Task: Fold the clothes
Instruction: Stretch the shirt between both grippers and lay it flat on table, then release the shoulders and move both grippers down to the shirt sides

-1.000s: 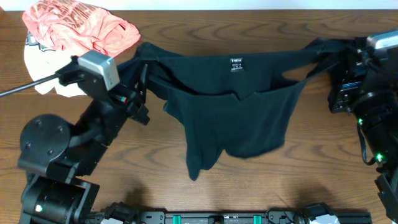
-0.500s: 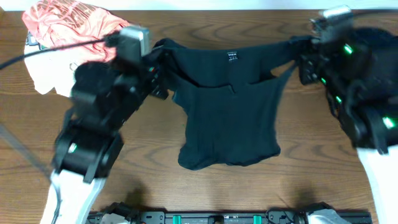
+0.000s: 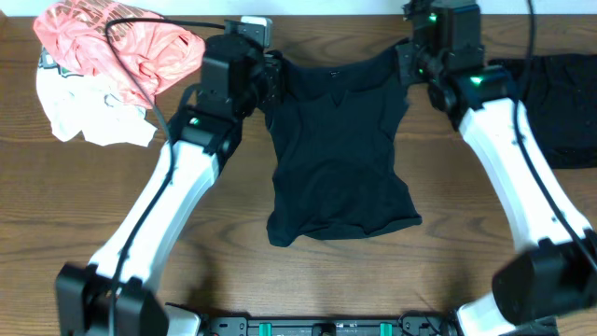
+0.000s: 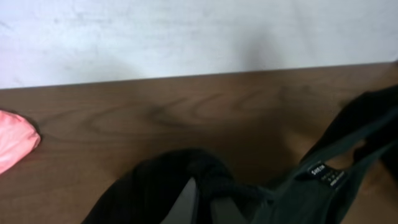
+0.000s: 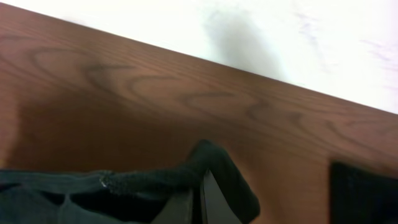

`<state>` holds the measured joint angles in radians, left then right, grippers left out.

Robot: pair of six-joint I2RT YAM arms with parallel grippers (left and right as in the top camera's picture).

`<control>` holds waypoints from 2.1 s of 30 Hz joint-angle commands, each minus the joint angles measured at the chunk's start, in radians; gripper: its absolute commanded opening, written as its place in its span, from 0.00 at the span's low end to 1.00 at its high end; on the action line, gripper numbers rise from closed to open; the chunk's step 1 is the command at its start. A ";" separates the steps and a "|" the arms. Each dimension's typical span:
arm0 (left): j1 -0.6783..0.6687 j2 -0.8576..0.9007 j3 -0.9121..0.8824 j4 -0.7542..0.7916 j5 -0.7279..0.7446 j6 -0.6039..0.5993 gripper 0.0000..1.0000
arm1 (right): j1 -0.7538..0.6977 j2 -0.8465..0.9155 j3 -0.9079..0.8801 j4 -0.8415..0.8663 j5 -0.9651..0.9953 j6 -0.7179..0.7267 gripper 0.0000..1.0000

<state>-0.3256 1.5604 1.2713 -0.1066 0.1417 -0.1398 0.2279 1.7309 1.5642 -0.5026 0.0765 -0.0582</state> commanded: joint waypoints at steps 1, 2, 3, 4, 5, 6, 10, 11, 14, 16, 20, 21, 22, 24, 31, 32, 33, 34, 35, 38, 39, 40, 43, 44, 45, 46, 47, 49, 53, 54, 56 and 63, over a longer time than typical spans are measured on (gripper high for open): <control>0.001 0.074 0.014 0.051 -0.042 0.042 0.06 | -0.008 0.083 0.010 0.045 -0.003 0.013 0.01; 0.001 0.093 0.014 0.067 -0.055 0.042 0.06 | -0.008 0.108 0.010 0.063 -0.004 0.013 0.01; 0.001 0.115 0.014 0.085 -0.071 0.042 0.06 | -0.008 0.132 0.010 0.081 -0.006 0.012 0.01; 0.001 0.135 0.014 0.103 -0.087 0.042 0.06 | -0.008 0.158 0.010 0.100 -0.006 0.012 0.01; 0.001 0.154 0.014 0.122 -0.104 0.042 0.06 | -0.008 0.180 0.010 0.117 -0.006 0.012 0.01; 0.001 0.172 0.014 0.141 -0.120 0.042 0.06 | -0.008 0.202 0.010 0.135 -0.006 0.012 0.01; 0.001 0.237 0.014 0.214 -0.166 0.043 0.06 | -0.009 0.277 0.010 0.206 -0.006 0.012 0.01; 0.001 0.254 0.014 0.232 -0.175 0.042 0.06 | -0.009 0.296 0.010 0.226 -0.006 0.012 0.01; 0.001 0.292 0.014 0.273 -0.188 0.043 0.06 | -0.009 0.338 0.010 0.274 -0.006 0.012 0.01; 0.001 0.317 0.014 0.296 -0.188 0.043 0.06 | -0.009 0.365 0.010 0.307 -0.006 0.012 0.01; 0.002 0.359 0.014 0.327 -0.200 0.042 0.07 | -0.013 0.399 0.010 0.363 -0.006 0.012 0.01; 0.002 0.367 0.014 0.334 -0.215 0.042 0.07 | -0.014 0.404 0.010 0.374 -0.006 0.012 0.01; 0.002 0.375 0.014 0.338 -0.227 0.042 0.11 | -0.016 0.407 0.010 0.384 -0.006 0.012 0.01; 0.002 0.383 0.014 0.341 -0.248 0.043 0.40 | -0.018 0.407 0.010 0.404 -0.006 0.013 0.12; 0.007 0.381 0.015 0.363 -0.275 0.102 0.98 | -0.019 0.407 0.010 0.431 -0.005 0.013 0.99; 0.009 0.377 0.015 0.354 -0.280 0.106 0.98 | -0.019 0.406 0.010 0.424 -0.005 0.014 0.99; 0.011 0.372 0.015 0.342 -0.290 0.106 0.98 | -0.019 0.405 0.010 0.416 -0.005 0.022 0.99; 0.014 0.365 0.015 0.329 -0.293 0.106 0.98 | -0.019 0.403 0.010 0.410 -0.005 0.024 0.99; 0.018 0.359 0.015 0.314 -0.293 0.106 0.98 | -0.020 0.399 0.010 0.401 -0.006 0.024 0.99; 0.034 0.335 0.015 0.260 -0.293 0.106 0.98 | -0.020 0.373 0.010 0.363 -0.007 0.029 0.99; 0.040 0.324 0.015 0.232 -0.293 0.106 0.98 | -0.020 0.361 0.010 0.344 -0.013 0.029 0.99; 0.043 0.308 0.015 0.189 -0.292 0.105 0.98 | -0.020 0.342 0.010 0.316 -0.028 0.029 0.99; 0.046 0.257 0.015 0.061 -0.292 0.106 0.98 | -0.020 0.281 0.010 0.208 -0.080 0.037 0.99; 0.046 0.238 0.015 0.018 -0.291 0.106 0.98 | -0.020 0.261 0.010 0.171 -0.098 0.043 0.99; 0.045 0.210 0.015 -0.046 -0.282 0.105 0.98 | -0.020 0.232 0.010 0.113 -0.127 0.048 0.99; 0.045 0.185 0.015 -0.105 -0.269 0.105 0.98 | -0.020 0.206 0.010 0.060 -0.156 0.048 0.99; 0.045 0.161 0.015 -0.157 -0.248 0.105 0.98 | -0.020 0.182 0.010 0.007 -0.186 0.048 0.99; 0.045 0.100 0.015 -0.293 -0.176 0.105 0.98 | -0.020 0.131 0.010 -0.109 -0.227 0.048 0.99; 0.045 0.002 0.015 -0.520 -0.079 0.101 0.98 | -0.020 0.066 0.010 -0.331 -0.249 0.062 0.99; 0.045 -0.014 0.015 -0.571 -0.061 0.098 0.98 | -0.020 0.059 0.010 -0.386 -0.250 0.063 0.99; 0.045 -0.033 0.015 -0.662 -0.026 0.078 0.98 | -0.020 0.058 0.010 -0.467 -0.250 0.087 0.99; 0.045 -0.031 -0.036 -0.836 0.061 0.045 0.98 | -0.019 0.059 -0.088 -0.607 -0.251 0.126 0.97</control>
<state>-0.2825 1.5253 1.2678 -0.9134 0.1482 -0.0620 0.2180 1.7805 1.5265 -1.0977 -0.1616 0.0296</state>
